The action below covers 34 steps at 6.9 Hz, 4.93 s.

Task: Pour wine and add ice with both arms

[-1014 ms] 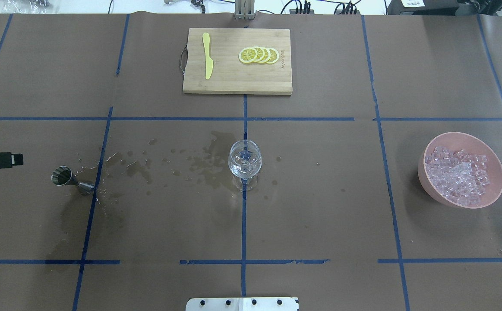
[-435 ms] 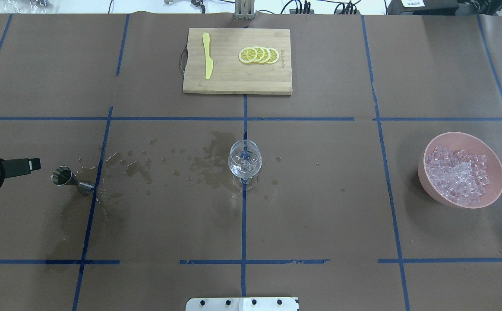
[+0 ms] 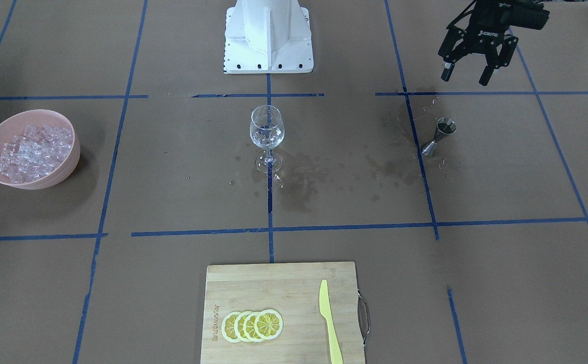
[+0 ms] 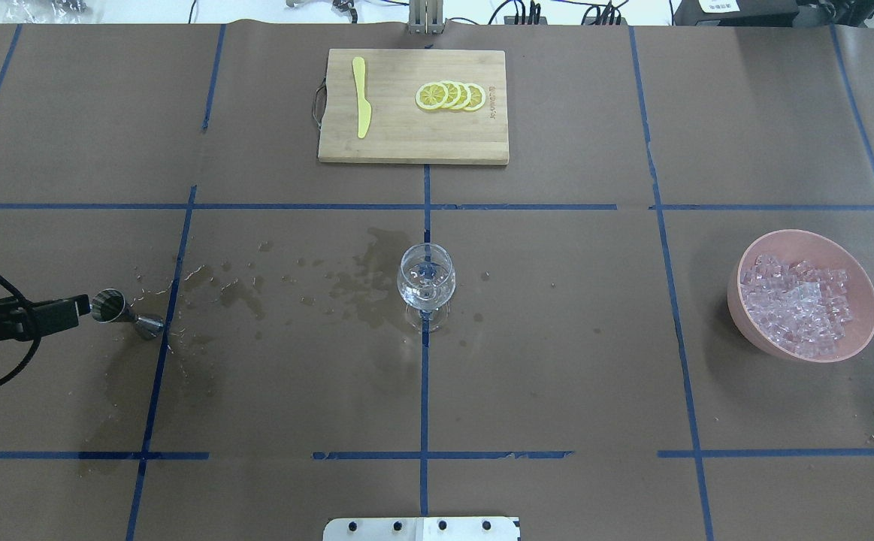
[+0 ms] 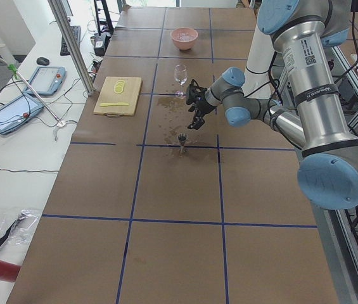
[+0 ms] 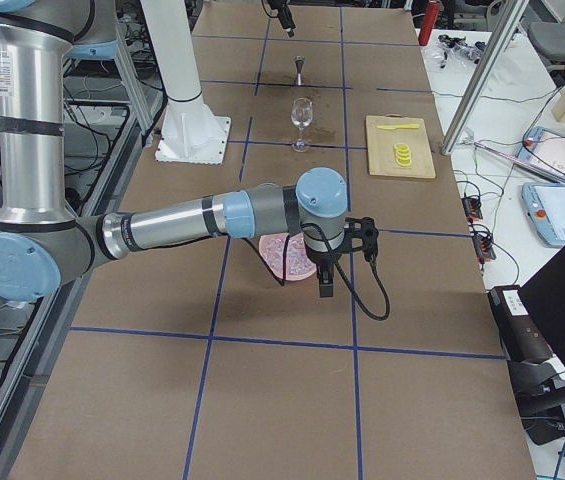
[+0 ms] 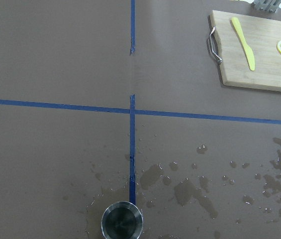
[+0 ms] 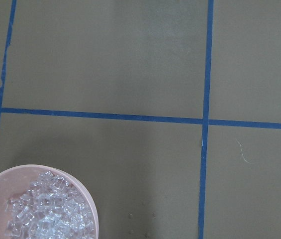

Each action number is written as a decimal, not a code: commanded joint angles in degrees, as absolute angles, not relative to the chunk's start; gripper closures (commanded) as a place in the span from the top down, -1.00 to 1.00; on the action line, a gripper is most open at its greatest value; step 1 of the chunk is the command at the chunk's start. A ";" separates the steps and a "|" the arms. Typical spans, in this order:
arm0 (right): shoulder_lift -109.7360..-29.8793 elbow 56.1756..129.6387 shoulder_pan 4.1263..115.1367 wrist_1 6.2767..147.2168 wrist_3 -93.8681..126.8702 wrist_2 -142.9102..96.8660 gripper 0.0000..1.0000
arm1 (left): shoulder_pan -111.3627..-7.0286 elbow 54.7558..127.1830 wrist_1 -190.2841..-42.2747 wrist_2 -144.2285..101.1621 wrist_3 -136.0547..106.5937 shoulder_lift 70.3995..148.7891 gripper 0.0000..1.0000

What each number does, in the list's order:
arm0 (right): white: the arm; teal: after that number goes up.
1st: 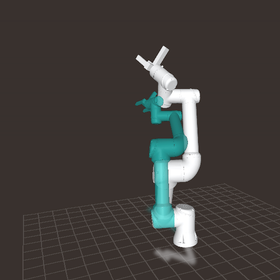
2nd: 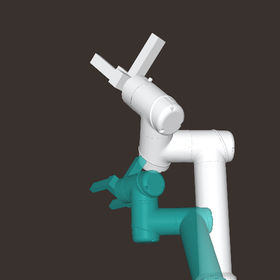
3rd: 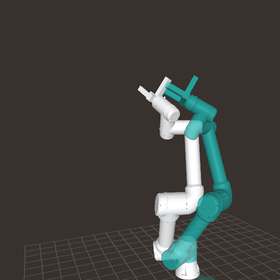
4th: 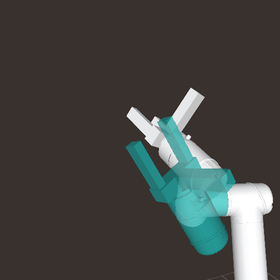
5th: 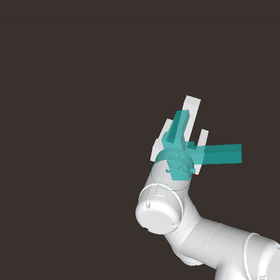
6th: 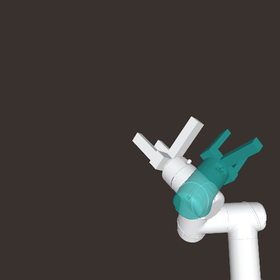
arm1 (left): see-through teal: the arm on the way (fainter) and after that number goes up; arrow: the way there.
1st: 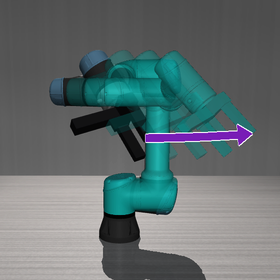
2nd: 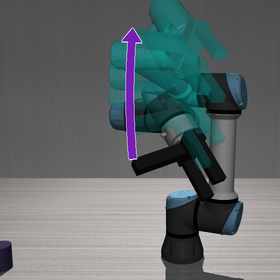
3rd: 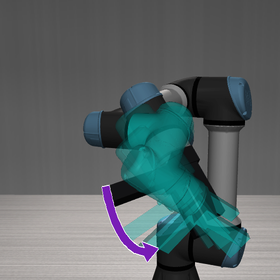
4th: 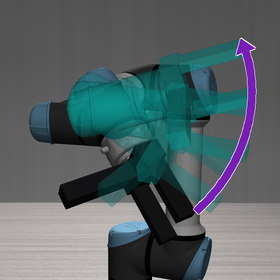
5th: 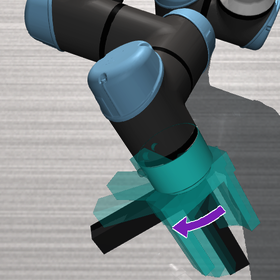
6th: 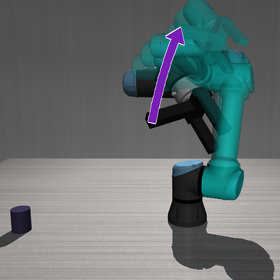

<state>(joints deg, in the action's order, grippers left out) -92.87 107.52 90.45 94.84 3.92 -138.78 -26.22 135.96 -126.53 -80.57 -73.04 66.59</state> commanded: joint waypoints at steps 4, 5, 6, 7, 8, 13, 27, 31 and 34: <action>-92.81 107.93 90.35 94.83 4.13 -139.04 1.00 | -9.21 135.36 -126.65 -58.01 -88.42 60.84 0.99; -92.81 108.28 90.26 94.83 4.13 -139.04 1.00 | -4.27 134.57 -126.30 -51.31 -94.94 60.04 0.99; -92.73 108.37 89.92 94.83 4.22 -139.04 1.00 | -3.18 134.21 -126.39 -49.94 -101.45 60.03 1.00; -92.72 108.72 89.74 94.83 4.22 -139.04 1.00 | -2.12 132.90 -126.30 -47.05 -104.04 60.03 1.00; -92.72 109.16 89.56 94.83 4.91 -139.04 1.00 | -1.07 129.50 -126.30 -43.37 -107.02 60.38 1.00; -92.81 109.78 88.95 94.83 6.24 -139.04 1.00 | -0.62 126.13 -121.86 -42.45 -108.03 64.51 1.00; -92.02 112.76 86.13 94.83 7.82 -135.97 1.00 | 1.93 115.07 -112.50 -26.56 -105.91 75.74 0.99; -92.02 113.73 86.05 94.83 7.91 -136.32 1.00 | 1.76 109.78 -112.76 -24.35 -105.91 77.87 0.99; -92.02 113.73 86.04 94.92 7.91 -136.41 1.00 | 0.53 108.20 -112.76 -24.35 -105.91 79.10 0.99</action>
<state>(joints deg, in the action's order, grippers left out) -92.02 113.70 86.05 94.85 7.91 -136.38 1.15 108.98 -112.76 -24.36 -105.91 78.66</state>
